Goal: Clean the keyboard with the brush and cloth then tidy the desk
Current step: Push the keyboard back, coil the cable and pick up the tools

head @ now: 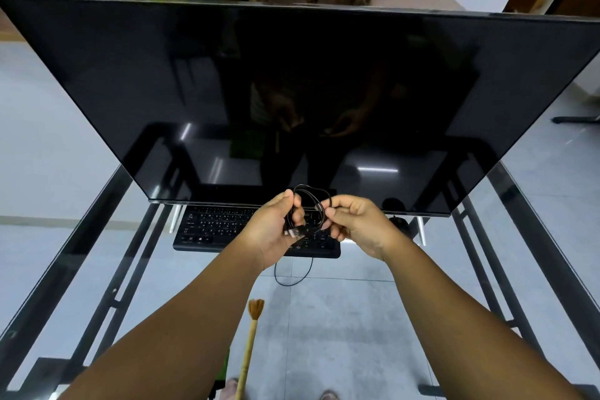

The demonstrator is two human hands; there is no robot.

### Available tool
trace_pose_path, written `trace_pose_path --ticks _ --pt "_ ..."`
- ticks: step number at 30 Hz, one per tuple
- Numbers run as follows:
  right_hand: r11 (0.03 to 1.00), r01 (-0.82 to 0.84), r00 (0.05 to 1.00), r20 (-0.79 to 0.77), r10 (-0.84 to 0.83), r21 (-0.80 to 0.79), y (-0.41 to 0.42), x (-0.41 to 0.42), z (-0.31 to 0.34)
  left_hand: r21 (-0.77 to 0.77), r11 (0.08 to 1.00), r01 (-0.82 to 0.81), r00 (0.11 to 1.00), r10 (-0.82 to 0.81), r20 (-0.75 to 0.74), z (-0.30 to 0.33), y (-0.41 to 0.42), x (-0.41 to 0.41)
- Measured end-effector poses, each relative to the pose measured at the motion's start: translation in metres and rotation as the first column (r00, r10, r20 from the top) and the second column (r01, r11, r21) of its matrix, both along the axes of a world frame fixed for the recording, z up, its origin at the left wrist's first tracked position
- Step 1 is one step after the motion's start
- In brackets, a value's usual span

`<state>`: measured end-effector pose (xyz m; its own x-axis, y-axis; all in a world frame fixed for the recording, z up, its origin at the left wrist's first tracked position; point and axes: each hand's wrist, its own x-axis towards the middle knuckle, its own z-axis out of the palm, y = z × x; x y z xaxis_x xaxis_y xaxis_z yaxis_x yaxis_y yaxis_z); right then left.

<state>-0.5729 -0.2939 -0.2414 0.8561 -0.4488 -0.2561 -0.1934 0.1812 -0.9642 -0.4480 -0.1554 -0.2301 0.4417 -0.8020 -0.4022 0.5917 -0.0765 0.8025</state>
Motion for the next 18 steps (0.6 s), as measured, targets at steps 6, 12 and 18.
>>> trace_pose_path --ticks 6,12,18 --pt "0.992 0.063 0.995 -0.07 -0.071 -0.107 0.0 0.0 0.001 0.07 0.995 -0.069 0.997 0.067 0.035 -0.003 -0.002 -0.003" --pt "0.996 0.029 0.996 -0.087 -0.037 -0.086 -0.001 -0.004 0.007 0.037 0.992 -0.119 0.989 0.122 -0.087 -0.004 -0.005 -0.003" --pt "0.998 0.057 0.992 -0.113 -0.06 -0.023 0.001 -0.003 0.012 0.034 0.995 -0.091 0.986 0.095 -0.141 -0.006 -0.005 -0.003"
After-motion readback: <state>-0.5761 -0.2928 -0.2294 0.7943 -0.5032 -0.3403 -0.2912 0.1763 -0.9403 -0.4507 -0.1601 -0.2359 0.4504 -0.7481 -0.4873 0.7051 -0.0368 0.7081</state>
